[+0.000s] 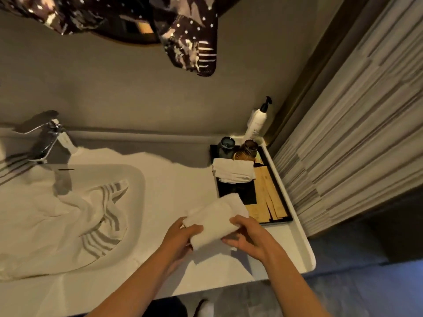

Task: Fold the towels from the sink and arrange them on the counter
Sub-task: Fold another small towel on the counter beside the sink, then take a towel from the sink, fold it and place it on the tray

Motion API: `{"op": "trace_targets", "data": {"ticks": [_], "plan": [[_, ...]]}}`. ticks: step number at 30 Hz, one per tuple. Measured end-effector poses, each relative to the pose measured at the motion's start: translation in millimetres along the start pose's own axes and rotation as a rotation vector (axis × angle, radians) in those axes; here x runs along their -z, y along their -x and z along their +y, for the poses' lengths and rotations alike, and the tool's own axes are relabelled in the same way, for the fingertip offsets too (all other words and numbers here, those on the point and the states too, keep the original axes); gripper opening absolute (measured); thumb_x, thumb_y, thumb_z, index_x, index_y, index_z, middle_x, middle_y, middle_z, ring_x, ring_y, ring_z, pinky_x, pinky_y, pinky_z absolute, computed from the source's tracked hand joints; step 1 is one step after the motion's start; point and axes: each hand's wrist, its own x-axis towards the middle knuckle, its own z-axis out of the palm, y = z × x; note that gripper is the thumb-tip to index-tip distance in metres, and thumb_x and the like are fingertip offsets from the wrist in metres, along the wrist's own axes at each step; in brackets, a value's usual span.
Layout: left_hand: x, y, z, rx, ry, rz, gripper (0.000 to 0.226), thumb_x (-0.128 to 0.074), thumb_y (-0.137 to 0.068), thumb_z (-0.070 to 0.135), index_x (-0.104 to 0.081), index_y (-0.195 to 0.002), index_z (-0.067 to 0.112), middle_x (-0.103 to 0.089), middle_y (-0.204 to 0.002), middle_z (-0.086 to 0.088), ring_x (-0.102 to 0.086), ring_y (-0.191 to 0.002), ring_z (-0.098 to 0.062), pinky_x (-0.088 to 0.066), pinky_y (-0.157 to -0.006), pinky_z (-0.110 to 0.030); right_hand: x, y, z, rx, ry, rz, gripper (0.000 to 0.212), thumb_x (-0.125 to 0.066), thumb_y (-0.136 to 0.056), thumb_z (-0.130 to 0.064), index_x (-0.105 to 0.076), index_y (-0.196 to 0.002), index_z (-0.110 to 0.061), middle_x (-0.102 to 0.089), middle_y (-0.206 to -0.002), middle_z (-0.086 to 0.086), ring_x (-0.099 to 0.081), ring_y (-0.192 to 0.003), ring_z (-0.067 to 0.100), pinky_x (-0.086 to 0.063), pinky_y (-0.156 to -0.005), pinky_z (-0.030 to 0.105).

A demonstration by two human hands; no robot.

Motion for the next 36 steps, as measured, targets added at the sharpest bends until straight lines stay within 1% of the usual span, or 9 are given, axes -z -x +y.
{"op": "trace_targets", "data": {"ticks": [4, 12, 15, 18, 20, 23, 26, 30, 36], "plan": [[-56, -32, 21, -0.173, -0.357, 0.074, 0.043, -0.073, -0.076, 0.004, -0.059, -0.114, 0.017, -0.066, -0.103, -0.009, -0.065, -0.085, -0.02, -0.05, -0.059, -0.025, 54, -26, -45, 0.041, 0.113, 0.057, 0.047, -0.071, -0.081, 0.001, -0.057, -0.125, -0.008, -0.063, -0.122, 0.021, -0.063, -0.11, 0.04, -0.055, -0.087, 0.057], [-124, -127, 46, -0.296, -0.682, 0.275, 0.054, -0.075, -0.083, 0.019, -0.045, -0.128, 0.016, -0.055, -0.113, -0.003, -0.058, -0.104, -0.025, -0.051, -0.091, -0.037, 93, -92, -114, 0.223, 0.551, 0.249, 0.032, -0.073, -0.085, -0.032, -0.064, -0.109, -0.013, -0.07, -0.098, 0.01, -0.062, -0.073, 0.022, -0.047, -0.052, 0.03], [-126, -137, 38, -0.553, -1.247, 0.47, 0.06, -0.072, -0.081, 0.019, -0.045, -0.134, 0.012, -0.052, -0.131, -0.012, -0.055, -0.114, -0.032, -0.048, -0.092, -0.041, 96, -112, -115, 0.24, 0.848, 0.341, 0.044, -0.073, -0.082, -0.047, -0.055, -0.101, -0.012, -0.063, -0.096, 0.006, -0.06, -0.078, 0.018, -0.051, -0.064, 0.032], [-124, -133, 23, -0.957, -1.718, 0.289, 0.055, -0.076, -0.072, 0.018, -0.057, -0.124, 0.016, -0.054, -0.136, -0.013, -0.057, -0.114, -0.033, -0.049, -0.095, -0.042, 98, -119, -104, 0.628, 1.25, 0.596, 0.051, -0.065, -0.083, -0.054, -0.053, -0.111, -0.014, -0.056, -0.105, 0.004, -0.057, -0.094, 0.024, -0.053, -0.075, 0.04], [-126, -135, 14, -1.029, -1.836, 0.094, 0.055, -0.077, -0.071, 0.021, -0.06, -0.124, 0.018, -0.056, -0.138, -0.009, -0.055, -0.121, -0.028, -0.041, -0.107, -0.04, 94, -119, -99, 0.974, 1.438, 0.611, 0.041, -0.061, -0.088, -0.044, -0.054, -0.12, -0.018, -0.055, -0.115, 0.003, -0.053, -0.103, 0.023, -0.05, -0.082, 0.04], [-124, -146, 4, -0.955, -1.916, 0.048, 0.056, -0.063, -0.088, 0.025, -0.05, -0.141, 0.015, -0.045, -0.151, -0.01, -0.043, -0.139, -0.027, -0.025, -0.116, -0.041, 93, -125, -89, 1.149, 1.661, 0.405, 0.029, -0.052, -0.093, -0.029, -0.061, -0.12, -0.024, -0.057, -0.126, -0.001, -0.052, -0.114, 0.022, -0.046, -0.09, 0.037], [-114, -153, -2, -0.856, -2.01, 0.046, 0.054, -0.035, -0.1, 0.033, -0.037, -0.15, 0.012, -0.036, -0.156, -0.008, -0.03, -0.146, -0.024, -0.016, -0.117, -0.044, 95, -135, -74, 1.053, 1.758, 0.336, 0.029, -0.063, -0.086, -0.018, -0.07, -0.114, -0.019, -0.064, -0.127, 0.004, -0.058, -0.117, 0.024, -0.049, -0.096, 0.041], [-121, -152, 1, -0.786, -1.942, 0.006, 0.055, -0.028, -0.104, 0.035, -0.022, -0.155, 0.013, -0.016, -0.163, -0.005, -0.01, -0.152, -0.022, 0.002, -0.118, -0.038, 90, -130, -72, 0.989, 1.798, 0.375, 0.029, -0.065, -0.08, -0.019, -0.072, -0.109, -0.017, -0.068, -0.123, 0.005, -0.06, -0.118, 0.024, -0.046, -0.101, 0.049], [-90, -112, 30, -1.031, -1.598, 0.053, 0.034, -0.047, -0.099, 0.03, -0.056, -0.129, 0.017, -0.058, -0.133, 0.0, -0.051, -0.123, -0.017, -0.035, -0.11, -0.029, 17, -105, -85, 1.177, 1.607, 0.338, 0.027, -0.05, -0.086, -0.023, -0.072, -0.099, -0.017, -0.07, -0.108, 0.001, -0.057, -0.11, 0.023, -0.044, -0.096, 0.042]]}}
